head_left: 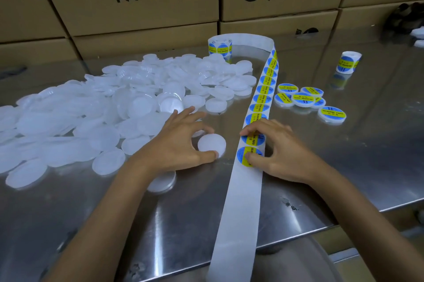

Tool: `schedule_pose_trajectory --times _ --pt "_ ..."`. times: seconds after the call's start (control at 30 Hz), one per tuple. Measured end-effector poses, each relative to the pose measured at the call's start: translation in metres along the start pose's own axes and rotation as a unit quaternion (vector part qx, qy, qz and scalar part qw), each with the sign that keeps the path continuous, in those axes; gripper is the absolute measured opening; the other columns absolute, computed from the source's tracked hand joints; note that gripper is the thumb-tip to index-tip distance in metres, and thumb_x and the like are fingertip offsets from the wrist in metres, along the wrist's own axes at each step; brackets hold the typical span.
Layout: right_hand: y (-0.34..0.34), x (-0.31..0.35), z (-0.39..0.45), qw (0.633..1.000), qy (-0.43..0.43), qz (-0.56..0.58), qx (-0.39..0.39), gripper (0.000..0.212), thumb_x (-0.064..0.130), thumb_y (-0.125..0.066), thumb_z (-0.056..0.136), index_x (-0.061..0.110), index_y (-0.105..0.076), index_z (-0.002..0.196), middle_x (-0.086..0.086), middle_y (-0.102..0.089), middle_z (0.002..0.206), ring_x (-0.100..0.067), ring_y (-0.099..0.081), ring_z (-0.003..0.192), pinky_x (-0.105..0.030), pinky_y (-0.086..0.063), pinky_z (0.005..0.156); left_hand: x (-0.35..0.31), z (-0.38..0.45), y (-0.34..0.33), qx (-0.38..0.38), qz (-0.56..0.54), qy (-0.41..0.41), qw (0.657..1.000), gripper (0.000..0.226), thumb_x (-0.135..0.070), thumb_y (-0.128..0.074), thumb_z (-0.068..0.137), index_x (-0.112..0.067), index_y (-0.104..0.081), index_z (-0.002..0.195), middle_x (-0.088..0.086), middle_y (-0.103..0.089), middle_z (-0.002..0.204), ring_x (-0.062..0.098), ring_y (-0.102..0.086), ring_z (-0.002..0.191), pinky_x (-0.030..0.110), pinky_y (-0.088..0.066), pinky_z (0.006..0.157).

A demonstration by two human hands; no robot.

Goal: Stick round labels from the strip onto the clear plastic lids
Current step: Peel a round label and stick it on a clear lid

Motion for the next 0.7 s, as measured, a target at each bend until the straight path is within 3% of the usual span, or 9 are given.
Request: schedule_pose_trajectory --times 0.07,0.17,0.27,0.37,0.43,0.53,0.7 --pt "-0.002 0.002 -0.004 1.0 0.014 0.0 0.008 0.038 0.025 -0.075 0.081 0.034 -0.06 0.114 0.025 -0.059 0.112 0.005 -0.049 0.11 -0.029 -0.029 0.102 -0.008 0.0 0.002 -0.012 -0.053 -0.013 0.998 0.046 -0.047 -0.077 0.082 -0.039 -0.063 0.125 -0.026 -0.035 0.153 -0.002 -0.011 0.151 0.02 0.003 0.119" --pt "-0.004 0.005 -0.005 0.999 0.031 0.023 0.019 0.04 0.025 -0.076 0.082 0.031 -0.06 0.118 0.025 -0.06 0.117 0.003 -0.052 0.114 -0.03 -0.033 0.106 -0.023 0.0 -0.006 0.006 -0.073 -0.04 0.996 0.054 -0.059 -0.074 0.079 -0.042 -0.06 0.128 -0.032 -0.037 0.149 -0.008 -0.014 0.147 0.023 -0.003 0.122" --pt "-0.005 0.005 -0.003 0.997 0.036 0.063 0.032 0.04 0.021 -0.079 0.082 0.023 -0.061 0.118 0.02 -0.064 0.117 -0.004 -0.057 0.114 -0.032 -0.041 0.103 -0.033 -0.002 -0.027 0.05 -0.084 -0.056 0.994 0.069 -0.065 -0.074 0.076 -0.049 -0.049 0.138 -0.049 -0.034 0.135 -0.016 -0.011 0.144 0.019 0.002 0.119" --pt "-0.005 0.001 -0.002 0.994 0.021 0.1 0.038 0.042 0.02 -0.08 0.081 0.023 -0.061 0.118 0.016 -0.065 0.117 -0.005 -0.058 0.114 -0.031 -0.044 0.102 -0.034 -0.002 -0.037 0.063 -0.08 -0.06 0.993 0.079 -0.063 -0.076 0.077 -0.048 -0.042 0.146 -0.037 -0.039 0.144 -0.014 -0.015 0.145 0.02 0.0 0.119" --pt "-0.005 -0.002 -0.002 0.993 0.019 0.109 0.033 0.042 0.019 -0.081 0.081 0.024 -0.062 0.118 0.015 -0.066 0.117 -0.006 -0.059 0.114 -0.032 -0.045 0.102 -0.038 -0.003 -0.034 0.057 -0.09 -0.085 0.991 0.074 -0.059 -0.077 0.079 -0.047 -0.045 0.144 -0.037 -0.046 0.138 -0.018 -0.029 0.135 0.006 -0.009 0.111" --pt "-0.005 -0.004 -0.002 0.994 0.02 0.104 0.024 0.04 0.021 -0.082 0.079 0.025 -0.063 0.114 0.017 -0.066 0.114 -0.006 -0.059 0.112 -0.03 -0.045 0.1 -0.032 -0.004 -0.025 0.03 -0.107 -0.07 0.991 0.058 -0.045 -0.078 0.084 -0.045 -0.053 0.136 -0.056 -0.044 0.118 -0.029 -0.037 0.117 -0.005 -0.024 0.095" --pt "-0.003 -0.005 -0.002 0.996 0.02 0.087 0.003 0.043 0.027 -0.084 0.077 0.027 -0.064 0.115 0.018 -0.062 0.115 -0.006 -0.055 0.113 -0.027 -0.043 0.101 -0.018 -0.001 -0.019 0.025 -0.042 -0.035 0.998 0.056 -0.029 -0.069 0.091 -0.035 -0.051 0.144 -0.021 -0.05 0.143 -0.004 -0.039 0.128 -0.006 -0.02 0.094"
Point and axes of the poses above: each hand's wrist, its own z-axis towards the middle knuckle, its own y-axis out of the back of the hand, x = y × z, the point moved 9 cm from there along z, towards the middle knuckle
